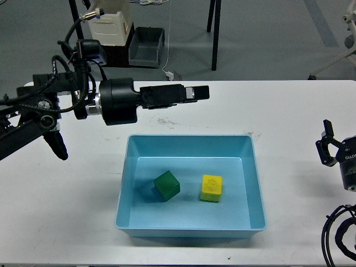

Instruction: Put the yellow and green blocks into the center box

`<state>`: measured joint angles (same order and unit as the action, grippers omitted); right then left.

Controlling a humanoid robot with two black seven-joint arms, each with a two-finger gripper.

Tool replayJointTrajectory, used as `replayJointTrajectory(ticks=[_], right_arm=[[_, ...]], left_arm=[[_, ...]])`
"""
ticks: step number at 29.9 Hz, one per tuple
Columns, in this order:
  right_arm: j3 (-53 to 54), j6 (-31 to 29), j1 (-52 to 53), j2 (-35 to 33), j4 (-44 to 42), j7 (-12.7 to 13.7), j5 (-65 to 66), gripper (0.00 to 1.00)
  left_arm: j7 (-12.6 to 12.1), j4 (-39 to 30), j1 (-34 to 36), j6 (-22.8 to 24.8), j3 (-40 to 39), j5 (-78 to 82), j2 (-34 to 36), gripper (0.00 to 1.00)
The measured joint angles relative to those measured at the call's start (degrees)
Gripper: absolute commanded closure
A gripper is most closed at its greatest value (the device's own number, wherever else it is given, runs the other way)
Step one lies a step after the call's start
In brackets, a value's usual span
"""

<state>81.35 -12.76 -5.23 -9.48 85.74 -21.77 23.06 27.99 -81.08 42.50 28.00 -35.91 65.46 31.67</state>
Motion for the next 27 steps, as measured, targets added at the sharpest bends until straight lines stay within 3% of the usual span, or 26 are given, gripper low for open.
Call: replayJointTrajectory(ticks=[3, 6, 15, 20, 27], right_arm=[[0.0, -4.6, 0.5, 0.0, -0.3, 0.7, -8.7, 0.00], [-0.4, -7.0, 0.5, 0.0, -0.3, 1.9, -17.7, 0.00], [-0.9, -5.6, -1.7, 1.4, -0.1, 12.0, -36.6, 0.00], [-0.9, -5.5, -3.8, 3.4, 0.2, 12.9, -37.4, 0.00], [-0.8, -5.5, -6.7, 4.8, 1.1, 13.0, -40.5, 0.00]], left_arm=[[0.0, 0.0, -10.5, -1.4, -7.6, -4.7, -3.3, 0.00], [0.0, 0.2, -17.2, -6.5, -13.0, -11.7, -6.0, 0.00], [0.0, 1.2, -28.3, -9.2, -16.0, -59.0, -5.5, 0.00], [0.0, 0.8, -32.5, -9.4, -18.6, -80.1, -5.2, 0.00], [0.0, 0.3, -37.9, -9.3, -18.7, -84.5, -7.1, 0.00]])
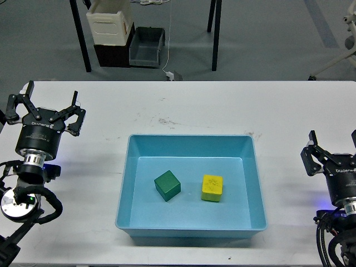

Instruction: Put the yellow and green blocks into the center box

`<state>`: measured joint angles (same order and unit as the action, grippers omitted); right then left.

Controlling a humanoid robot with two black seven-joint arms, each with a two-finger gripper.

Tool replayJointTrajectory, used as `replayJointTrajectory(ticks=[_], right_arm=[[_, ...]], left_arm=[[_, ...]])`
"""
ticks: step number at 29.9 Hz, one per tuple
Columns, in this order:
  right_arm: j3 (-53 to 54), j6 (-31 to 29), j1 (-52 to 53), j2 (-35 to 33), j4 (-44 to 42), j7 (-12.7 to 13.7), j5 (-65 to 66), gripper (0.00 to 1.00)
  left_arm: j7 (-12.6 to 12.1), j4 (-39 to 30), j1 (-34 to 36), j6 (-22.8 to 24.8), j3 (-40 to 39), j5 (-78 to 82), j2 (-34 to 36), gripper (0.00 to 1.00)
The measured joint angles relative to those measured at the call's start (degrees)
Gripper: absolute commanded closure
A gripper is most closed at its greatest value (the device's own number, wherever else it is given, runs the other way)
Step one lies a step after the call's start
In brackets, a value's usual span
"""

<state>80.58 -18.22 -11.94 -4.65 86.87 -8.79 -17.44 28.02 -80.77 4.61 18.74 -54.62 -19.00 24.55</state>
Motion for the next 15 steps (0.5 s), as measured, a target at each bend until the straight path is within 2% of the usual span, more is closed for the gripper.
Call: replayJointTrajectory(ticks=[8, 12, 15], right_arm=[[-0.2, -0.3, -2.9, 0.2, 1.4, 0.1, -1.3, 0.00], [-0.2, -0.5, -3.6, 0.2, 1.7, 0.7, -1.3, 0.00], [-0.2, -0.5, -3.8, 0.2, 1.7, 0.8, -1.3, 0.00]], left_arm=[[0.0, -1.9, -1.3, -0.2, 0.7, -11.0, -2.5, 0.00], [-2.0, -3.4, -2.5, -0.3, 1.1, -13.9, -2.4, 0.00], [-2.5, -4.3, -3.4, -0.1, 1.1, -14.1, -2.3, 0.00]])
